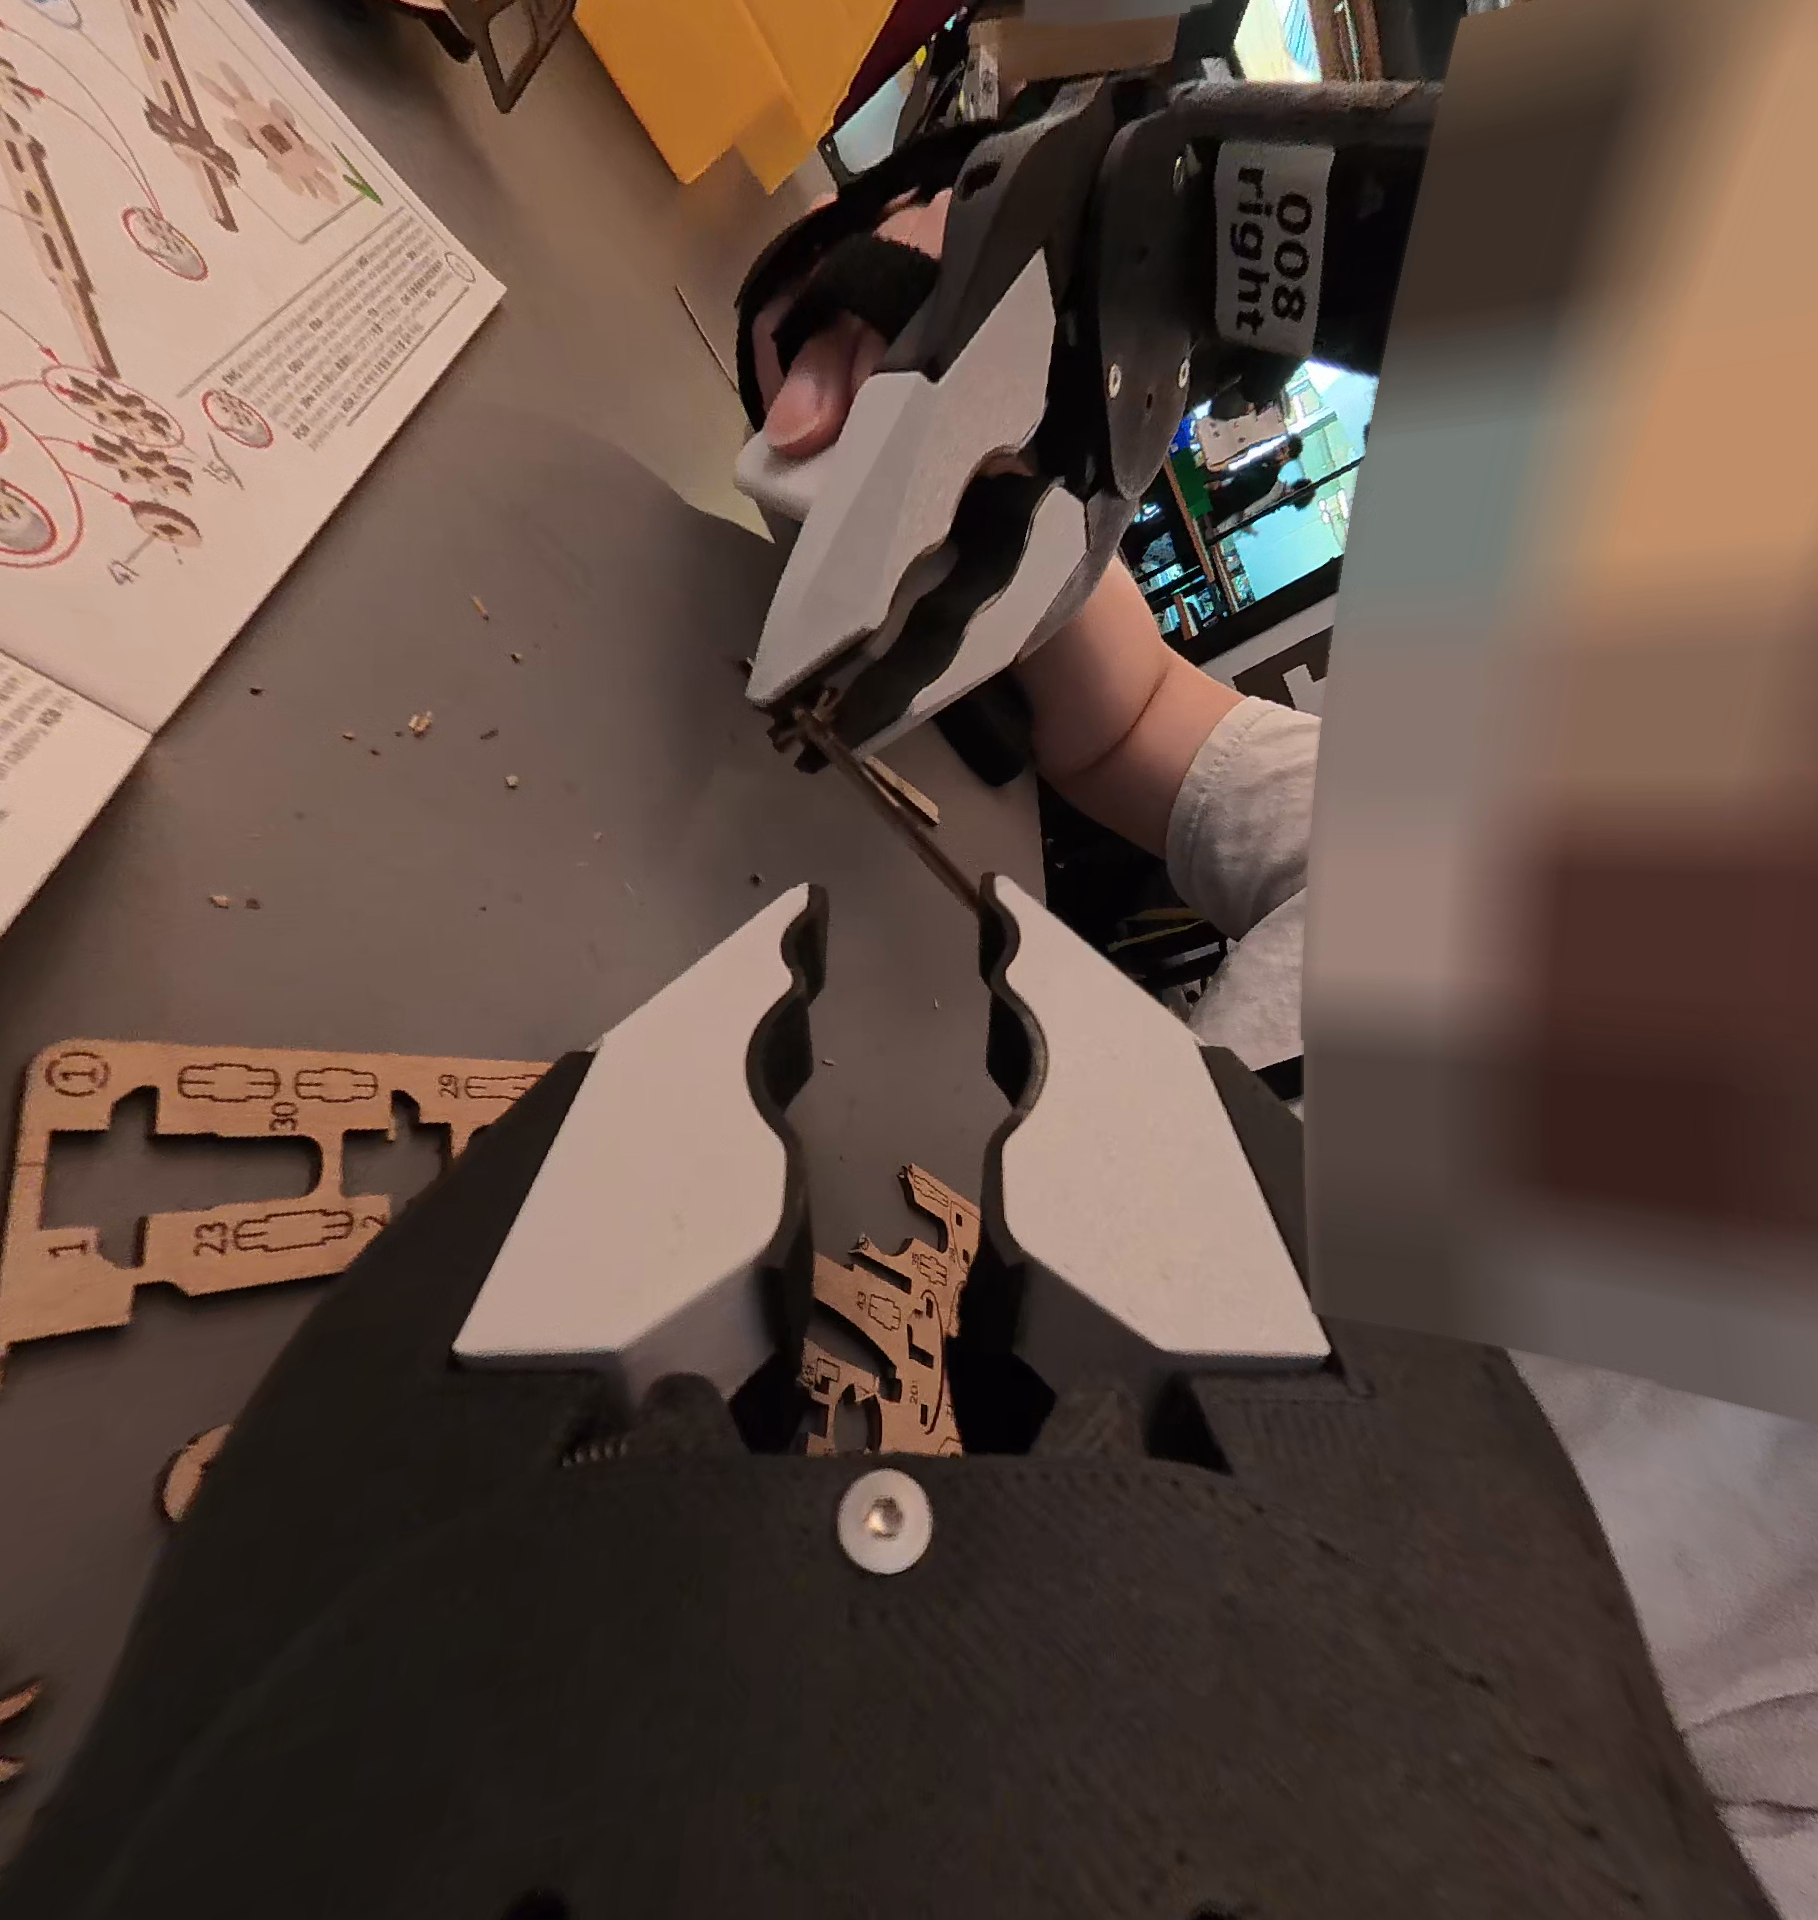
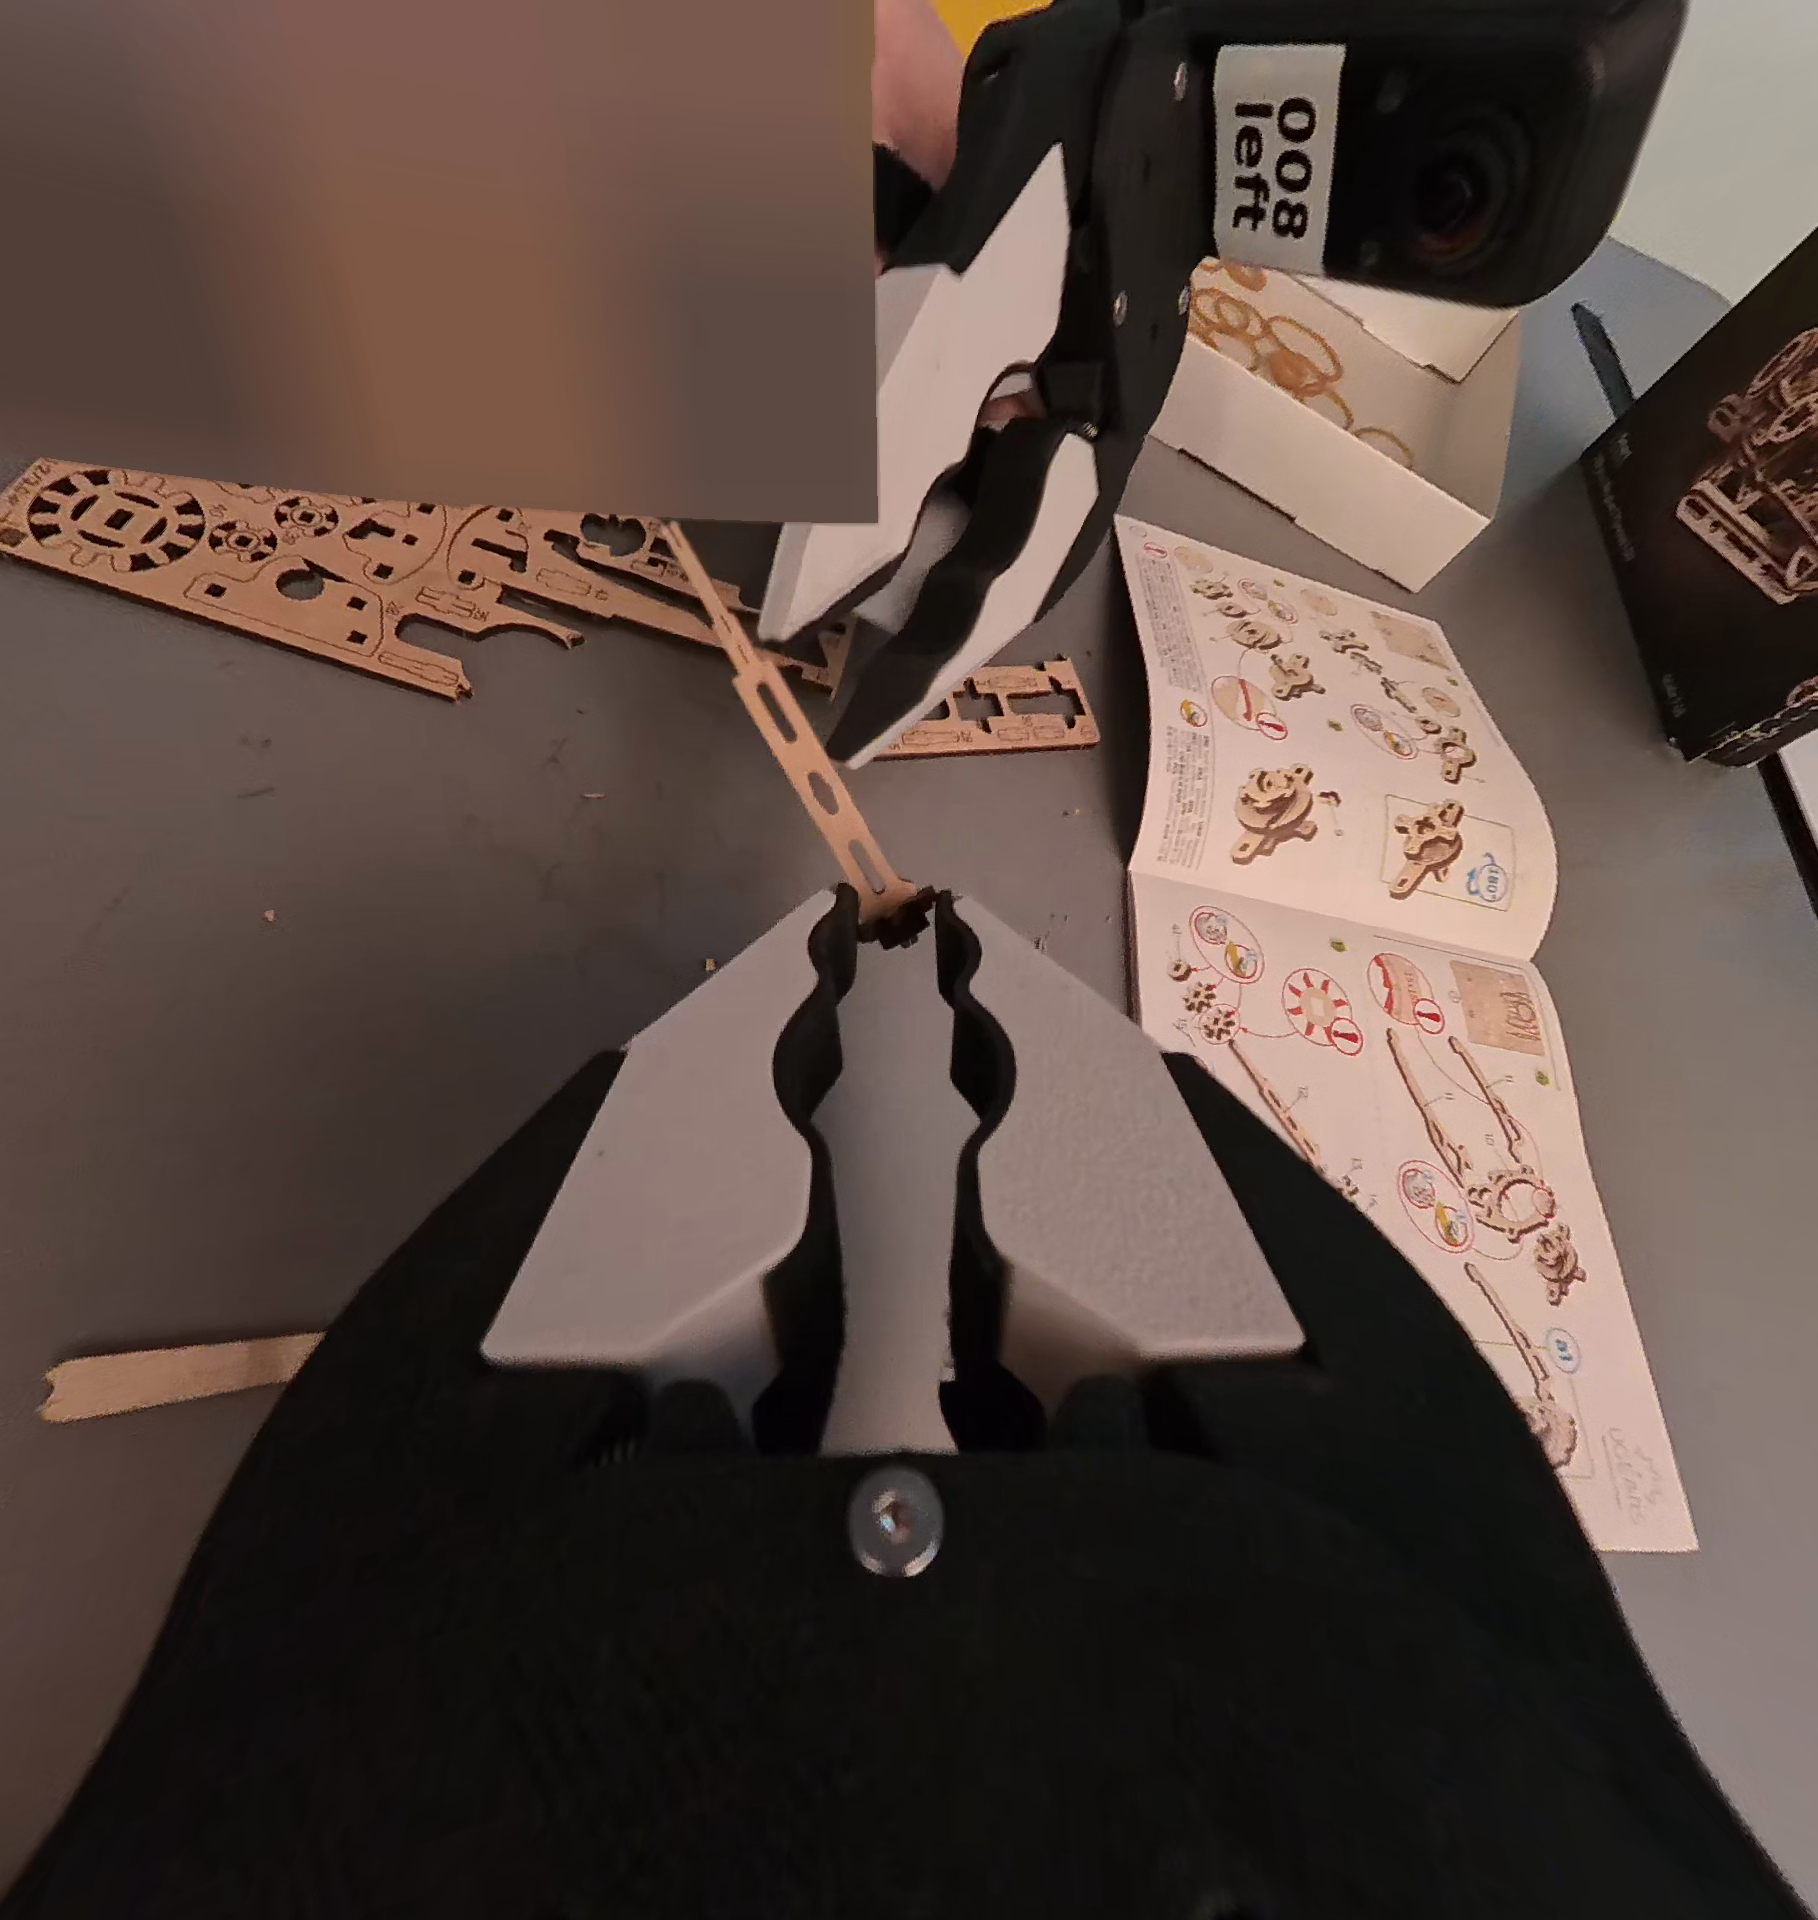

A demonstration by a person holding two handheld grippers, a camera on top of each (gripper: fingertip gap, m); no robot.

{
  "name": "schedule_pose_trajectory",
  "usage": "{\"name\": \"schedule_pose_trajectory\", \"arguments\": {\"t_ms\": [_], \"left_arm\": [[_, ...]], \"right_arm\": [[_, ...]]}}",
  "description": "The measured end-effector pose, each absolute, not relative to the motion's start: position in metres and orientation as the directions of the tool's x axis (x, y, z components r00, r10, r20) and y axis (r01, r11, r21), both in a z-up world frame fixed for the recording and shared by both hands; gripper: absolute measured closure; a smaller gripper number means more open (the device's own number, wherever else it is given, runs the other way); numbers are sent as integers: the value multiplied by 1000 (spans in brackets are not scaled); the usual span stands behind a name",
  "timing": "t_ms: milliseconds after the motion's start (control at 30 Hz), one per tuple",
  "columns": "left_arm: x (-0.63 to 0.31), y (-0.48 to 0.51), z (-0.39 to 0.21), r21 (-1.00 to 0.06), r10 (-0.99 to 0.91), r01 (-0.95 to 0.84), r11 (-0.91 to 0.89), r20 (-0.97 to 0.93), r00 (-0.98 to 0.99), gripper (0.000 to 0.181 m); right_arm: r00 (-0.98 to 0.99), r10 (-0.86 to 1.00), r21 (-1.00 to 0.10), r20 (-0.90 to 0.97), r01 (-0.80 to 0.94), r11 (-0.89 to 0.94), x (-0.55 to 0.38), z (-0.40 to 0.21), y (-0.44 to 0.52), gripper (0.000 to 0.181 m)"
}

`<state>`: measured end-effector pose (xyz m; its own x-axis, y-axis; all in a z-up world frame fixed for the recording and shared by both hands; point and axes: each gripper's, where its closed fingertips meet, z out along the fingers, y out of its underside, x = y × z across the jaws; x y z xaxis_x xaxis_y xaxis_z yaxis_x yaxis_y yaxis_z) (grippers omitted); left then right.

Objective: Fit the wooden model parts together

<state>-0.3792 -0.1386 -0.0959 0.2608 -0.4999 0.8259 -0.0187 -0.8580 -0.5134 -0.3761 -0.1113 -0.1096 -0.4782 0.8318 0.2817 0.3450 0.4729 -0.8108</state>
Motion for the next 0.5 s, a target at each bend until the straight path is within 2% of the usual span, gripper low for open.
{"name": "schedule_pose_trajectory", "arguments": {"t_ms": [267, 500], "left_arm": [[-377, -141, -104, -518, -511, -60, -853, 808, 292, 151], [-378, -144, -106, -509, -510, -82, -857, 812, 285, 163]], "right_arm": [[-472, 833, -804, 288, 354, 478, -377, -111, -110, 169], [-474, 840, -818, 262, 353, 454, -377, -109, -111, 169]]}}
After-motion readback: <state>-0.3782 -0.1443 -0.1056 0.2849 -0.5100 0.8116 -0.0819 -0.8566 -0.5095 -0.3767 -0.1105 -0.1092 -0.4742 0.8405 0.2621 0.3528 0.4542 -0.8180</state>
